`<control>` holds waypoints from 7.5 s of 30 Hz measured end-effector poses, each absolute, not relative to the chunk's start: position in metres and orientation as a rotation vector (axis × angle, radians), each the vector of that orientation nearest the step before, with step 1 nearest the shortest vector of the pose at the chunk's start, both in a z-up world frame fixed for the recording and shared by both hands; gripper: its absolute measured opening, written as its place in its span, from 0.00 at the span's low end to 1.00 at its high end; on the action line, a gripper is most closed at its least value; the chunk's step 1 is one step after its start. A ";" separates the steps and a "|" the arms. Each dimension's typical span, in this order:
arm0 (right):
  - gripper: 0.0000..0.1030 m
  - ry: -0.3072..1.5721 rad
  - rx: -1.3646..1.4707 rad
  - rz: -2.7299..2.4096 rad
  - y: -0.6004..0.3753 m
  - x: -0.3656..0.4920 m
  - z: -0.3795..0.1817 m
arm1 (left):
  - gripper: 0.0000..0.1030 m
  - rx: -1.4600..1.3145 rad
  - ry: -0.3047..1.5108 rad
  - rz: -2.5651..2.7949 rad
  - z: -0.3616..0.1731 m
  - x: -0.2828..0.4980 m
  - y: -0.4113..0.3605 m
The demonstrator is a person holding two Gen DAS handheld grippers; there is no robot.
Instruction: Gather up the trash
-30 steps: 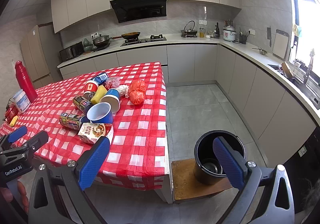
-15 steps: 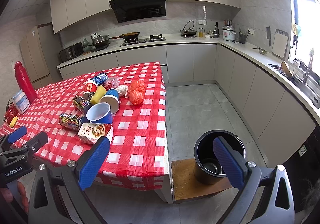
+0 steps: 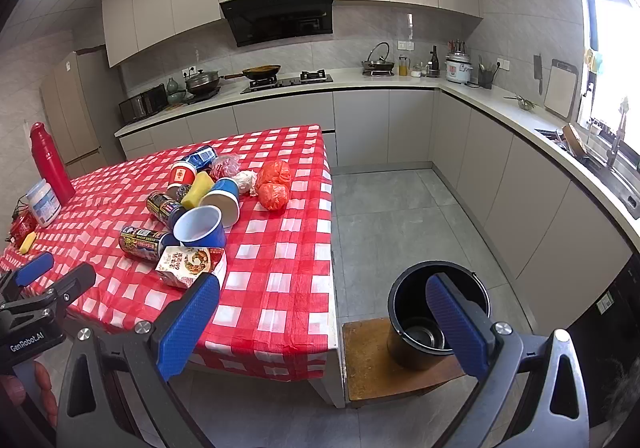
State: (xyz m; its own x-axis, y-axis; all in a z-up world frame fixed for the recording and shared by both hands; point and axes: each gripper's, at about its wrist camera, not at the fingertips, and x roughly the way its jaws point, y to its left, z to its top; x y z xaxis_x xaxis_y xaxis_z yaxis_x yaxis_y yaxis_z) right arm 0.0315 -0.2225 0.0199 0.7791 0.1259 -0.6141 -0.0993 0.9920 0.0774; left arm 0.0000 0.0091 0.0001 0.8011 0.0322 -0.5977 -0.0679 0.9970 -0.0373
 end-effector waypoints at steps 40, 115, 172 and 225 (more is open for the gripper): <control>1.00 0.691 0.055 0.171 -0.224 0.048 0.011 | 1.00 -0.075 0.641 0.095 -0.005 0.003 0.026; 0.38 1.057 0.228 0.187 -0.100 0.375 -0.112 | 0.54 -0.020 1.033 -0.035 -0.086 0.336 0.175; 0.38 0.876 0.202 0.215 -0.244 0.266 -0.036 | 0.54 -0.047 0.770 -0.045 -0.027 0.216 0.002; 0.72 1.062 0.214 -0.002 -0.587 0.257 -0.206 | 0.85 -0.107 1.049 -0.192 -0.235 0.228 -0.351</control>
State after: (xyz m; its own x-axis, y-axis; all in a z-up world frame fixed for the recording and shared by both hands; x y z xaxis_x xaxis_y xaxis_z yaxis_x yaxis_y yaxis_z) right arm 0.2568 -0.5874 -0.2058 0.4890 0.1014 -0.8664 0.1044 0.9793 0.1735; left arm 0.2281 -0.3507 -0.2345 0.4837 -0.2084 -0.8501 0.1065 0.9780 -0.1792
